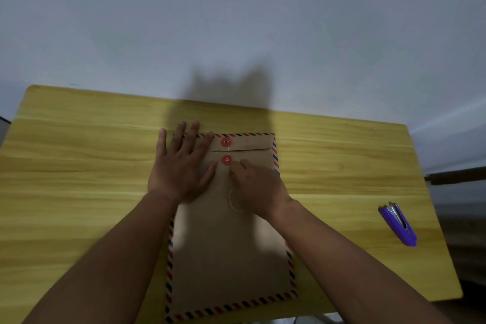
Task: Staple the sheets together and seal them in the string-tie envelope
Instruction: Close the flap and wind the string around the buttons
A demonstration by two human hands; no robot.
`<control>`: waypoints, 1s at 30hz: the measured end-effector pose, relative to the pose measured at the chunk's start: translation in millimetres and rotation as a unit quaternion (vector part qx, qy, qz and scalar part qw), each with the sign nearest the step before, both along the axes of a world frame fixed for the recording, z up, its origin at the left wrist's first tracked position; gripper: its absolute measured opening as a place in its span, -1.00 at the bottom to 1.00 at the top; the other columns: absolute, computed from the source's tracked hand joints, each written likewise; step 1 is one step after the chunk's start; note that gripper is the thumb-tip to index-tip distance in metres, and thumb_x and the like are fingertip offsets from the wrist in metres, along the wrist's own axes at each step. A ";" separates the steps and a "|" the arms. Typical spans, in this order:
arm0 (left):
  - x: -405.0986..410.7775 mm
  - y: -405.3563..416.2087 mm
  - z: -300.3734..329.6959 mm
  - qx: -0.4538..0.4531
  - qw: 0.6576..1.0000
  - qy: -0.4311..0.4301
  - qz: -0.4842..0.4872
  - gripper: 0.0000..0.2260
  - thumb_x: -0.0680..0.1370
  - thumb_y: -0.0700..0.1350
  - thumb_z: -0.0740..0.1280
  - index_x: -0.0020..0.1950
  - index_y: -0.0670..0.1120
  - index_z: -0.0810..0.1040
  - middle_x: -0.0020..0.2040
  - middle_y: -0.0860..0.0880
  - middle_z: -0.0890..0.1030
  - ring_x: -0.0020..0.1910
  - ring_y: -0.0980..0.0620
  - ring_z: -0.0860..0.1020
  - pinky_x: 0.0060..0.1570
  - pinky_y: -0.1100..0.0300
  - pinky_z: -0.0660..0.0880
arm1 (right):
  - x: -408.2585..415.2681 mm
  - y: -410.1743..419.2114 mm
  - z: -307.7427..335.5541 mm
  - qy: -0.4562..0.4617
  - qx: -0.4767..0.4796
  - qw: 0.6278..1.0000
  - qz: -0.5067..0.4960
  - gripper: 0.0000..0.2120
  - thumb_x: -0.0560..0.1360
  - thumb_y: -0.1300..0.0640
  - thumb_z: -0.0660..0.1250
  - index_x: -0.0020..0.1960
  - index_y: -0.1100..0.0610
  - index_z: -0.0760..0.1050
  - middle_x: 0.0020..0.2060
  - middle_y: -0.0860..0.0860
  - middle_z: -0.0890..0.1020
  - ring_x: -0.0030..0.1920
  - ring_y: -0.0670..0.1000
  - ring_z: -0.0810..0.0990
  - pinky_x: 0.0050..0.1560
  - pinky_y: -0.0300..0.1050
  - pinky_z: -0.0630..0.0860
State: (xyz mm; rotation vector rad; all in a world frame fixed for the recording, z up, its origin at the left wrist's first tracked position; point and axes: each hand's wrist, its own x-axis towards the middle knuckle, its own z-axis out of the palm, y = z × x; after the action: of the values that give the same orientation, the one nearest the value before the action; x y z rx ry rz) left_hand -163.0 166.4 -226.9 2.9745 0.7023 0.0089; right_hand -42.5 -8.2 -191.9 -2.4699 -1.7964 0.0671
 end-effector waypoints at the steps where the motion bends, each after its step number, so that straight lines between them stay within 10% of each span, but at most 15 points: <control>1: 0.1 0.0 0.6 -0.001 1.000 0.000 0.002 -0.33 0.62 0.33 -0.06 0.69 0.10 0.10 0.72 -0.08 0.06 0.70 -0.17 -0.03 0.59 -0.34 -0.07 | 0.1 -2.2 -1.6 0.025 -0.007 1.000 -0.008 -0.53 0.45 0.16 0.49 0.22 0.09 0.29 -0.21 0.08 0.64 -0.41 0.14 0.62 -0.45 -0.19 0.17; 5: 0.8 -0.3 2.6 -0.006 1.000 0.007 0.005 -0.33 0.62 0.34 -0.08 0.69 0.09 0.09 0.72 -0.07 0.04 0.70 -0.16 -0.05 0.60 -0.31 -0.09 | 0.8 -15.6 -4.1 0.114 0.037 0.992 -0.042 -0.78 0.52 0.12 0.32 0.14 0.13 0.48 -0.23 0.06 0.64 -0.33 0.16 0.62 -0.42 -0.14 0.23; 12: 2.2 -1.9 3.4 -0.008 1.000 0.009 0.003 -0.33 0.63 0.34 -0.10 0.70 0.11 0.05 0.72 -0.07 0.01 0.70 -0.15 -0.08 0.60 -0.31 -0.11 | 6.9 -38.8 -12.6 0.188 0.124 0.966 -0.123 -0.61 0.59 0.08 0.28 0.40 0.09 0.53 -0.07 0.04 0.74 -0.15 0.10 0.71 -0.17 -0.01 0.64; 20: 3.5 -3.6 5.0 -0.012 1.000 0.023 0.007 -0.34 0.63 0.34 -0.16 0.70 0.13 -0.05 0.73 -0.05 -0.07 0.70 -0.13 -0.16 0.60 -0.30 -0.14 | 12.2 -34.2 -10.4 0.166 0.146 0.958 -0.184 -0.85 0.56 0.11 0.33 -0.12 0.13 0.62 -0.25 0.00 0.61 -0.29 0.07 0.59 -0.29 0.05 0.58; 30: 2.7 -5.1 6.3 -0.010 1.000 0.015 0.008 -0.34 0.64 0.33 -0.10 0.70 0.11 0.03 0.72 -0.07 0.01 0.70 -0.14 -0.09 0.60 -0.32 -0.10 | 5.4 -19.1 9.5 0.225 0.243 0.916 -0.228 -0.92 0.58 0.14 0.43 -0.09 0.10 0.65 -0.42 -0.28 0.43 -0.40 -0.21 0.41 -0.31 -0.15 0.44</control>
State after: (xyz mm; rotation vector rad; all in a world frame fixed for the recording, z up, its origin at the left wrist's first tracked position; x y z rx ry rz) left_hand -160.3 161.2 -220.6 2.9553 0.7240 -0.0404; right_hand -37.1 -27.3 -182.4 -2.1980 -0.8957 0.1259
